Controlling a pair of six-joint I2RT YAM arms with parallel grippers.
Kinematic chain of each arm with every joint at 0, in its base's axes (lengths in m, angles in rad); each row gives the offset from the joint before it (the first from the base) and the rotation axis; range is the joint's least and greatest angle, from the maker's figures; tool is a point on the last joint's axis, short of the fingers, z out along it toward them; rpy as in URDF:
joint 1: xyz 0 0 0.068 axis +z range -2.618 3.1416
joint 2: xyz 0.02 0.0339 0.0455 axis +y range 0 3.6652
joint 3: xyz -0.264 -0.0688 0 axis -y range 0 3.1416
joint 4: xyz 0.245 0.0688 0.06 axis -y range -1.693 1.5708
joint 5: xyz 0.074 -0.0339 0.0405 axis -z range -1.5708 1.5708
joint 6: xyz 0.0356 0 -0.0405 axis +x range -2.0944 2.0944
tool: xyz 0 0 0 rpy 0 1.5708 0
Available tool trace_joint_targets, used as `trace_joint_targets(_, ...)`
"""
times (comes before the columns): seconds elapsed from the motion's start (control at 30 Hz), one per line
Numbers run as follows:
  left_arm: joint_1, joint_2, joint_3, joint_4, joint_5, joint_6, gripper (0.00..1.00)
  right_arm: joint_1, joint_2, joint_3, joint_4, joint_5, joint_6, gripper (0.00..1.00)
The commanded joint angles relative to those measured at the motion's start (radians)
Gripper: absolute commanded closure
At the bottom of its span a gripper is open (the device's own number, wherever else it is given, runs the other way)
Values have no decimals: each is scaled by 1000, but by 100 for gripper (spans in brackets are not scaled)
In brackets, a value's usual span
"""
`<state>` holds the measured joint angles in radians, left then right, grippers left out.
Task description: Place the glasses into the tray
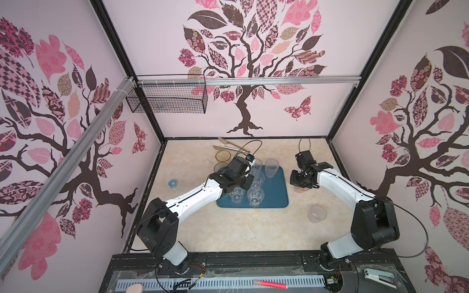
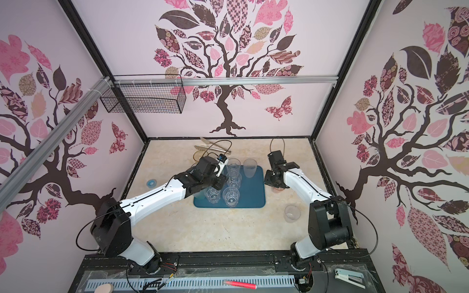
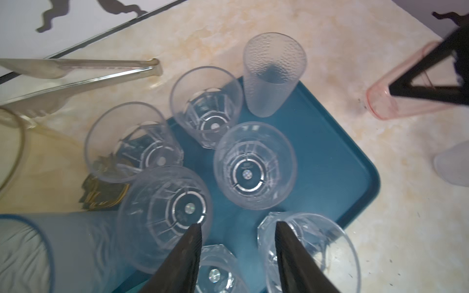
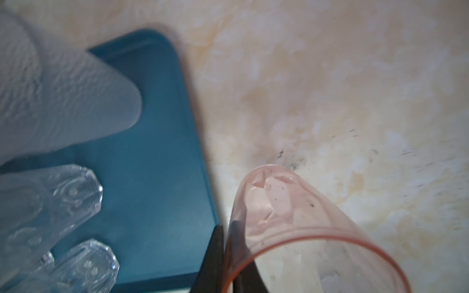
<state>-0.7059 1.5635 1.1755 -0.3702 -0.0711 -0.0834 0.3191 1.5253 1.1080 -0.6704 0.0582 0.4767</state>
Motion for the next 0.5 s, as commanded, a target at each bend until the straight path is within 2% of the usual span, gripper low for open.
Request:
trace_joint_targets(0.0, 7, -50, 37, -48, -51, -6, 50, 104, 16, 61, -62, 4, 33, 100)
trace_joint_targets(0.2, 17, -103, -22, -34, -96, -10, 50, 186, 126, 156, -49, -42, 11, 100)
trace_joint_targets(0.47, 17, -127, -55, -9, -84, -30, 50, 206, 265, 240, -40, -44, -32, 99)
